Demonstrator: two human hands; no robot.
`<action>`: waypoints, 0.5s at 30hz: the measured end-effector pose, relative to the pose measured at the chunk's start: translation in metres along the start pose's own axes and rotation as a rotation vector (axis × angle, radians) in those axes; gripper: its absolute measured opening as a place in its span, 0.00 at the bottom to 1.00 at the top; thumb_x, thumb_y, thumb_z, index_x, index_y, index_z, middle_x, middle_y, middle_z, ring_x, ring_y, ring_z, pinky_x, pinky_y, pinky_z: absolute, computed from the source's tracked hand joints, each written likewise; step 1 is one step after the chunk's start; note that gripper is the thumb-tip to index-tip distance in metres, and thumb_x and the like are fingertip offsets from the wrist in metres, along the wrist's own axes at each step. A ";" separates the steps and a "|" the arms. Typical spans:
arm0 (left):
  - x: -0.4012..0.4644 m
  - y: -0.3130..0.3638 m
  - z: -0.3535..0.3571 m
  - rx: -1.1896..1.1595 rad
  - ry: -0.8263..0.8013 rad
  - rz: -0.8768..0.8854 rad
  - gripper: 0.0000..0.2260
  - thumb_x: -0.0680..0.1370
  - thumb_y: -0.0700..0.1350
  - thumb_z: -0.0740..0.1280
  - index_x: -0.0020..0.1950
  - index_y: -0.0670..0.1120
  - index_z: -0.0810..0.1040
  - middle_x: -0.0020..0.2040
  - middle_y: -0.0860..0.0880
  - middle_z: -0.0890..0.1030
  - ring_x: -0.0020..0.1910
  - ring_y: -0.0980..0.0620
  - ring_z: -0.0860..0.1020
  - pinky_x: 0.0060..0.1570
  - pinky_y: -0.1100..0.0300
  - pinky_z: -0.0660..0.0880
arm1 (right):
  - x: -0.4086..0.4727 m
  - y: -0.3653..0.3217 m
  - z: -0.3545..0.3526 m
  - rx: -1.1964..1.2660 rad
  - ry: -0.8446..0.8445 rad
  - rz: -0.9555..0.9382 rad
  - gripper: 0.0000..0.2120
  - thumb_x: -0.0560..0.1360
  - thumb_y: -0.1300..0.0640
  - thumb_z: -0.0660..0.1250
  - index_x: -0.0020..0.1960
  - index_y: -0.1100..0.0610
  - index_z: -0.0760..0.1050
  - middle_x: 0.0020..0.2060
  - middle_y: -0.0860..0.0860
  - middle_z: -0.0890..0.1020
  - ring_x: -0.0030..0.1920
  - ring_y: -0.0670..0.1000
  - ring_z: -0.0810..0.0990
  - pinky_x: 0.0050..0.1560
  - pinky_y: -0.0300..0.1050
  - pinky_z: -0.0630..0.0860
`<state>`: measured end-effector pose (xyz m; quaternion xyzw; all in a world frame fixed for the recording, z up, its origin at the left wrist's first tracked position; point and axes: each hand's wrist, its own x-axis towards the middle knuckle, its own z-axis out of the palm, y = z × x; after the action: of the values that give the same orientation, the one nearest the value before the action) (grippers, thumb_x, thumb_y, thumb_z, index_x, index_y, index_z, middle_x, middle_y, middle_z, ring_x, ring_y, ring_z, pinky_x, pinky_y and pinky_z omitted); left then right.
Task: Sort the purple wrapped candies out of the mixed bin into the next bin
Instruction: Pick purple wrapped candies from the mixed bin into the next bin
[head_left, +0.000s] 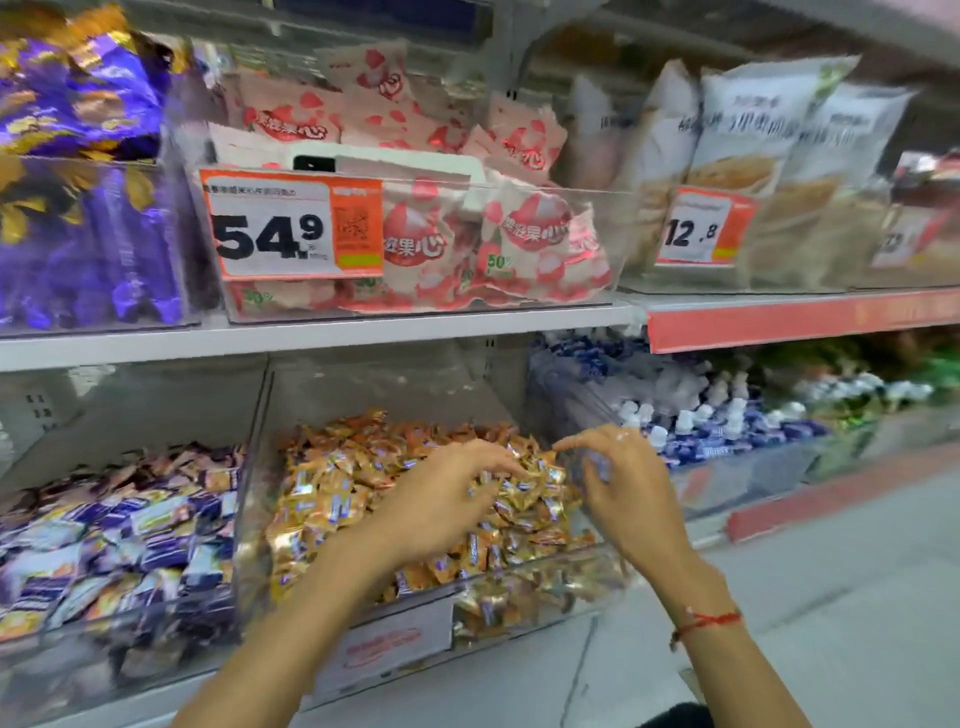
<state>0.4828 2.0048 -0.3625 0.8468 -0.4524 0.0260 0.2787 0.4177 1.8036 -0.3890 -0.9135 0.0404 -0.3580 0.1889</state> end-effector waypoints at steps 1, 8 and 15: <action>0.015 -0.004 0.011 0.108 -0.114 0.045 0.17 0.82 0.45 0.61 0.70 0.54 0.72 0.75 0.53 0.65 0.73 0.54 0.62 0.70 0.59 0.59 | -0.001 0.001 -0.002 0.014 0.009 0.002 0.16 0.71 0.70 0.64 0.48 0.51 0.83 0.43 0.48 0.82 0.46 0.52 0.76 0.41 0.42 0.69; 0.074 -0.018 0.078 0.279 -0.676 0.106 0.35 0.77 0.56 0.67 0.79 0.55 0.54 0.80 0.50 0.45 0.78 0.51 0.47 0.74 0.57 0.48 | -0.001 0.019 -0.014 0.093 0.177 0.046 0.16 0.72 0.69 0.66 0.46 0.49 0.82 0.42 0.46 0.82 0.48 0.50 0.76 0.43 0.42 0.73; 0.079 -0.043 0.062 0.570 -0.230 -0.014 0.23 0.79 0.54 0.64 0.74 0.56 0.64 0.73 0.53 0.66 0.71 0.49 0.65 0.65 0.53 0.63 | 0.000 0.018 -0.014 0.192 0.150 0.109 0.19 0.71 0.71 0.64 0.43 0.48 0.82 0.40 0.43 0.81 0.47 0.46 0.72 0.44 0.29 0.66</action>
<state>0.5502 1.9336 -0.4109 0.8913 -0.4497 0.0538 -0.0232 0.4094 1.7821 -0.3867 -0.8583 0.0697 -0.4168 0.2912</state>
